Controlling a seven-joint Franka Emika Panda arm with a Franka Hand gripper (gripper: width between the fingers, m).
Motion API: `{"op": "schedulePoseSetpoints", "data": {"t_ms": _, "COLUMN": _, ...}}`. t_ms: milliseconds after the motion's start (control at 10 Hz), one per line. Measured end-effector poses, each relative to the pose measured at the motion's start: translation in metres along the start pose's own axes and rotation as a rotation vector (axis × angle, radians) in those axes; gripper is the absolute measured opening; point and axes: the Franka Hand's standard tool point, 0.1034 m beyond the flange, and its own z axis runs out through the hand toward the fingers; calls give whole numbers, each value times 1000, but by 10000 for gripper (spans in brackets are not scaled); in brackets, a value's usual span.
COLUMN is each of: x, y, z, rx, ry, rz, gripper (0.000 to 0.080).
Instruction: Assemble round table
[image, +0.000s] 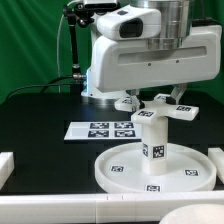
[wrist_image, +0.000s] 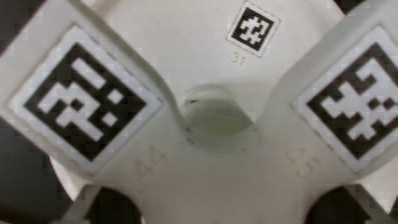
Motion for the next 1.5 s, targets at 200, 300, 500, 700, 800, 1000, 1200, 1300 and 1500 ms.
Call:
{"op": "schedulePoseSetpoints", "data": {"t_ms": 200, "x": 0, "y": 0, "z": 0, "rx": 0, "ry": 0, "rz": 0, "gripper": 445}}
{"op": "schedulePoseSetpoints", "data": {"t_ms": 300, "x": 0, "y": 0, "z": 0, "rx": 0, "ry": 0, "rz": 0, "gripper": 445}}
{"op": "schedulePoseSetpoints", "data": {"t_ms": 500, "x": 0, "y": 0, "z": 0, "rx": 0, "ry": 0, "rz": 30, "gripper": 445}}
{"op": "schedulePoseSetpoints", "data": {"t_ms": 700, "x": 1, "y": 0, "z": 0, "rx": 10, "ry": 22, "rz": 251, "gripper": 445}}
{"op": "schedulePoseSetpoints", "data": {"t_ms": 800, "x": 1, "y": -1, "z": 0, "rx": 19, "ry": 46, "rz": 381, "gripper": 445}}
{"op": "schedulePoseSetpoints", "data": {"t_ms": 1000, "x": 1, "y": -3, "z": 1, "rx": 34, "ry": 101, "rz": 628, "gripper": 445}}
{"op": "schedulePoseSetpoints", "data": {"t_ms": 1200, "x": 3, "y": -7, "z": 0, "rx": 64, "ry": 159, "rz": 901, "gripper": 445}}
{"op": "schedulePoseSetpoints", "data": {"t_ms": 1300, "x": 4, "y": -7, "z": 0, "rx": 80, "ry": 176, "rz": 1044, "gripper": 445}}
{"op": "schedulePoseSetpoints", "data": {"t_ms": 1500, "x": 5, "y": -6, "z": 0, "rx": 111, "ry": 172, "rz": 1215, "gripper": 445}}
